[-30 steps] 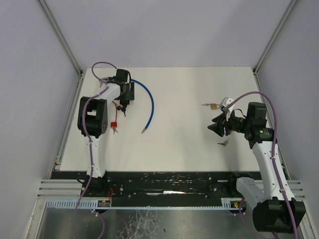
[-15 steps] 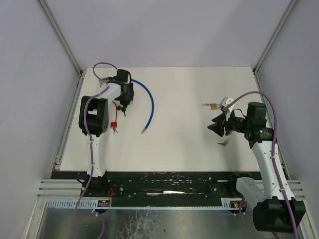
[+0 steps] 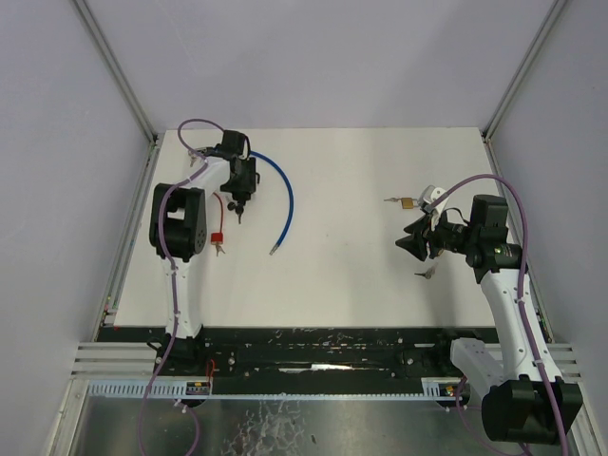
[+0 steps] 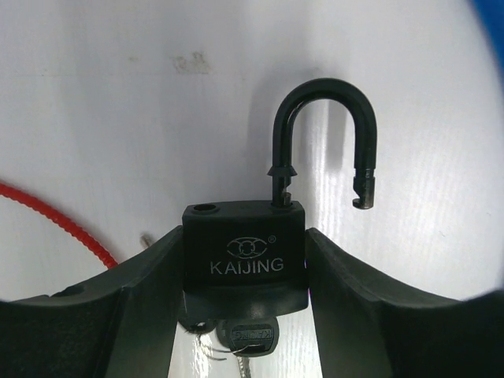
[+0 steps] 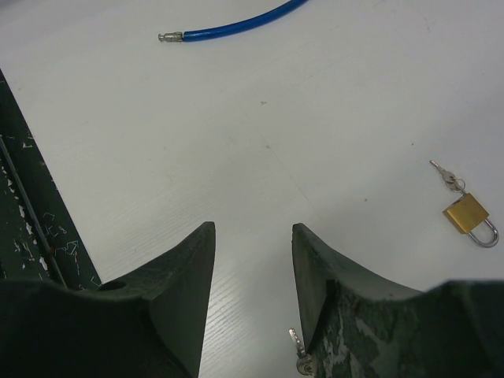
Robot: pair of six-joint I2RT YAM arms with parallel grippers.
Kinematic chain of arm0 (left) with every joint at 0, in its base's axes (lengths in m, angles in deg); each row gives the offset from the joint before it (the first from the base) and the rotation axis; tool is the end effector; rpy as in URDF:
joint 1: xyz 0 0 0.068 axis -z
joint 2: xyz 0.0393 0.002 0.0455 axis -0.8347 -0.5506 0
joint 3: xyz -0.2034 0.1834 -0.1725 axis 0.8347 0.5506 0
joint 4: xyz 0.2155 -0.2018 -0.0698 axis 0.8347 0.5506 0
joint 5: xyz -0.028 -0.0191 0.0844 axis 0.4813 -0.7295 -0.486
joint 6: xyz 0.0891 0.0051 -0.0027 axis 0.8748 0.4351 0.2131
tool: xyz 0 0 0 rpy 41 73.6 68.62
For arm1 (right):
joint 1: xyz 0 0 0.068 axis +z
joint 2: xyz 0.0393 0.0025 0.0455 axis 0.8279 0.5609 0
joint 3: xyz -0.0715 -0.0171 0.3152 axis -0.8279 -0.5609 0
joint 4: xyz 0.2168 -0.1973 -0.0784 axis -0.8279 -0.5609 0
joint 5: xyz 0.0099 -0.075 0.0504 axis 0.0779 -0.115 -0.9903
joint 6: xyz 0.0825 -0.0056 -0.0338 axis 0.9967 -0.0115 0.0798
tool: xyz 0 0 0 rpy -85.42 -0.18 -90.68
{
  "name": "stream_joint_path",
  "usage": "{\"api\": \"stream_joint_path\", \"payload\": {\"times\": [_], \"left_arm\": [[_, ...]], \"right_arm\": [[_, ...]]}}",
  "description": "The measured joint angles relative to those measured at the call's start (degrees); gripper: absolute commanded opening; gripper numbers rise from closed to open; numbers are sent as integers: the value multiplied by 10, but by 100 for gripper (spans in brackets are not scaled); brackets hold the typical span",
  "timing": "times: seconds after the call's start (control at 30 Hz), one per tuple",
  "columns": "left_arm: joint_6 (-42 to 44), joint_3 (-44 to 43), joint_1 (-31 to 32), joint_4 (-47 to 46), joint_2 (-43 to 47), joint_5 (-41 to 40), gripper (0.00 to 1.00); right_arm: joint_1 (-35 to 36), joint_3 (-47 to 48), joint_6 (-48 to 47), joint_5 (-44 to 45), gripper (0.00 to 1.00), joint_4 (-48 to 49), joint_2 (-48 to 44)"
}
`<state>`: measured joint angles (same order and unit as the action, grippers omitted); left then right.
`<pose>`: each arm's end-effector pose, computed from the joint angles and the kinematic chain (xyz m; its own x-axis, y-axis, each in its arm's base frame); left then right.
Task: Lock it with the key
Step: Pick up the lock from the center of the board.
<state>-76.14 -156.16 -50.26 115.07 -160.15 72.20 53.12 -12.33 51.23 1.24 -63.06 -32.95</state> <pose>0.5704 -0.0581 0.1459 -0.8476 0.0058 -0.5306 0.0019 1.0000 0.0080 0.2237 0.0535 0.3223 -0.1367 -0.3109 -0.9406 -0.8393 0.5408 -0.0568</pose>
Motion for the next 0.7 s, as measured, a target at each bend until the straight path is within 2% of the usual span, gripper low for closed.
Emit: {"api": "stream_joint_path", "payload": {"times": [0.13, 0.4, 0.6, 0.7], "left_arm": [[-8, 0, 0, 7, 25, 16, 0], [-25, 17, 18, -15, 131, 35, 0], [-35, 77, 69, -78, 193, 32, 0], [-41, 136, 102, -130, 226, 29, 0]], "right_arm": [[0, 0, 0, -1, 50, 0, 0], [0, 0, 0, -15, 50, 0, -4], [0, 0, 2, -29, 51, 0, -6], [0, 0, 5, -35, 51, 0, -8]]}}
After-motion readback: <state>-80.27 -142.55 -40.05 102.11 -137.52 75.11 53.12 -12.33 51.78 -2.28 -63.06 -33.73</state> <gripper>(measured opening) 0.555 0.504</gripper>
